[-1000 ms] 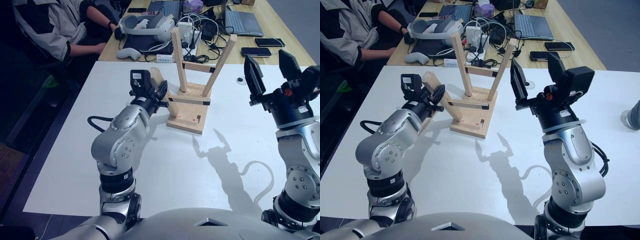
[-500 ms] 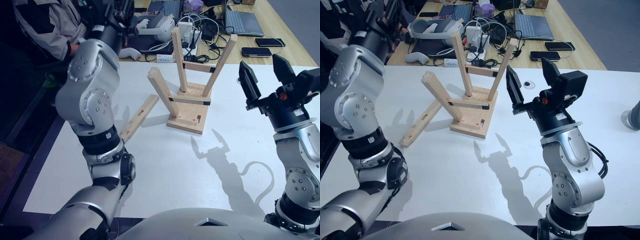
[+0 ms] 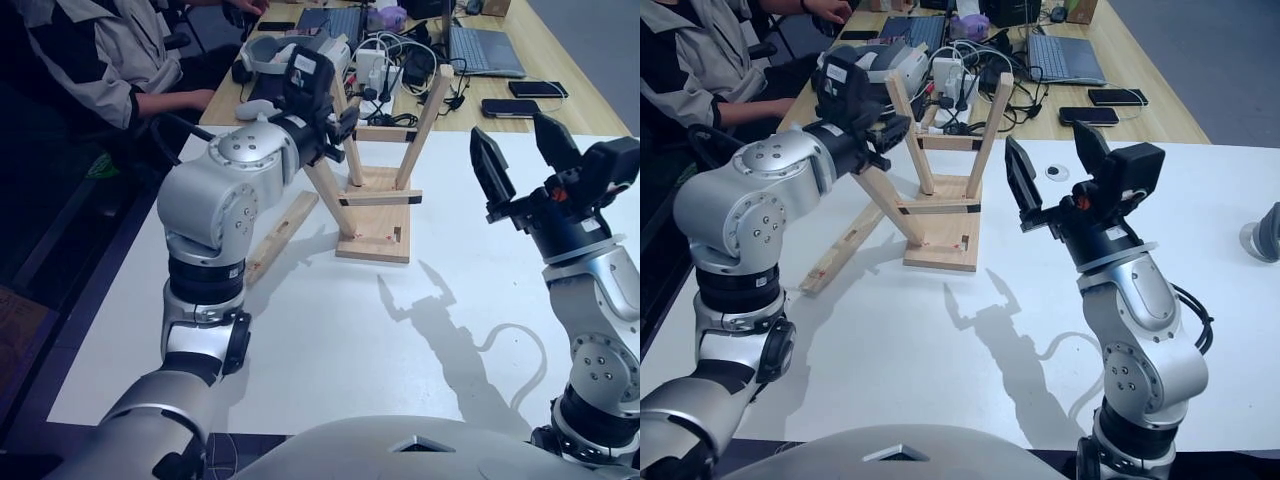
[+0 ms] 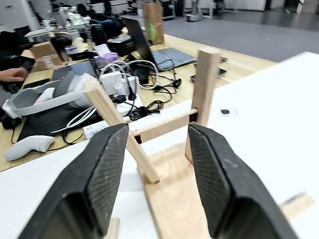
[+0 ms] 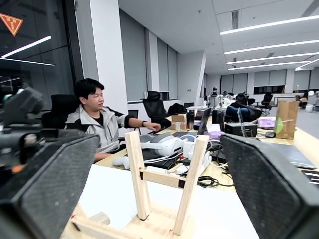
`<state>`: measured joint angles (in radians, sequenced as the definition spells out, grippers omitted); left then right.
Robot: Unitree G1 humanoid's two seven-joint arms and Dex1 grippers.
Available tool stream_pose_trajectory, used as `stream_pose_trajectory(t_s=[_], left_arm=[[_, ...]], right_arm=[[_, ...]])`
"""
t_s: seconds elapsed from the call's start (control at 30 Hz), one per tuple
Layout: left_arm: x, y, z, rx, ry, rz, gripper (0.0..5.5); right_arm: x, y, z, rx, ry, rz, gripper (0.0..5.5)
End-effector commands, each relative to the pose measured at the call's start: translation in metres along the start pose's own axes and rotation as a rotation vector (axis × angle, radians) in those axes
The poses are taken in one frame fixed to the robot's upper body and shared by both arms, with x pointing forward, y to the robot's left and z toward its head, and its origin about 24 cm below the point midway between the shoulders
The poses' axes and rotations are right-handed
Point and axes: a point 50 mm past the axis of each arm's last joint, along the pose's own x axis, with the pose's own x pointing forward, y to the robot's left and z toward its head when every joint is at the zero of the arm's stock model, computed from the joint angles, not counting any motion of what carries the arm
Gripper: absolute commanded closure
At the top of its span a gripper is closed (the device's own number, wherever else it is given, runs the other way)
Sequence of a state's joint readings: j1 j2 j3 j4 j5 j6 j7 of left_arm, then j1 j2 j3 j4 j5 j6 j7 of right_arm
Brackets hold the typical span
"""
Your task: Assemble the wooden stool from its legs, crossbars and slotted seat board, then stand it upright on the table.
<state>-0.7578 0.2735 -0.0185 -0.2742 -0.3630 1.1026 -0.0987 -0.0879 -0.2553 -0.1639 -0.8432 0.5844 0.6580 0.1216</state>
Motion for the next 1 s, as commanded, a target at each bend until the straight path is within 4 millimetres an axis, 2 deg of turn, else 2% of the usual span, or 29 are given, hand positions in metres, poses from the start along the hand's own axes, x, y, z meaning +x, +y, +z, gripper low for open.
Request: stream_pose_trajectory(t_s=[0.03,0.1,0.3,0.33,0.37,0.47,0.53,0.6,0.7,0.77,0.83,0.9,1.0], left_arm=[[-0.003,0.016,0.036,-0.049,-0.182,0.087,3.30],[-0.005,0.019,0.044,-0.041,-0.204,0.080,3.30],[-0.017,0.033,0.049,-0.058,-0.187,0.039,3.30],[-0.014,0.030,0.041,-0.056,-0.135,0.014,3.30],[-0.010,0.020,0.024,-0.046,-0.031,-0.046,3.30],[-0.009,-0.009,-0.040,0.048,0.313,-0.202,3.30],[-0.008,-0.017,-0.057,0.069,0.367,-0.203,3.30],[-0.001,-0.015,-0.049,0.058,0.298,-0.148,3.30],[0.006,0.005,-0.003,-0.038,0.010,0.007,3.30],[0.003,0.019,0.027,-0.108,-0.176,0.076,3.30],[-0.007,0.037,0.044,-0.139,-0.284,0.151,3.30],[-0.018,0.062,0.043,-0.117,-0.275,0.244,3.30],[-0.037,0.095,0.030,-0.075,-0.220,0.352,3.30]], right_arm=[[0.003,0.001,-0.002,0.004,0.023,0.017,0.96],[0.002,0.001,-0.001,0.004,0.023,0.011,0.96],[0.000,0.000,-0.001,0.008,0.028,0.002,0.96],[0.000,0.001,-0.001,0.010,0.029,0.002,0.96],[0.000,0.001,-0.001,0.012,0.031,0.005,0.96],[0.000,0.001,-0.002,0.012,0.039,0.018,0.96],[0.001,0.001,-0.001,0.012,0.042,0.021,0.96],[0.001,0.001,-0.002,0.015,0.045,0.021,0.96],[0.001,0.002,-0.002,0.024,0.047,0.026,0.96],[0.001,0.002,-0.003,0.027,0.047,0.024,0.96],[0.000,0.001,-0.003,0.028,0.048,0.019,0.96],[0.000,-0.002,-0.003,0.028,0.049,0.006,0.96],[0.001,-0.006,-0.004,0.034,0.050,-0.014,0.96]])
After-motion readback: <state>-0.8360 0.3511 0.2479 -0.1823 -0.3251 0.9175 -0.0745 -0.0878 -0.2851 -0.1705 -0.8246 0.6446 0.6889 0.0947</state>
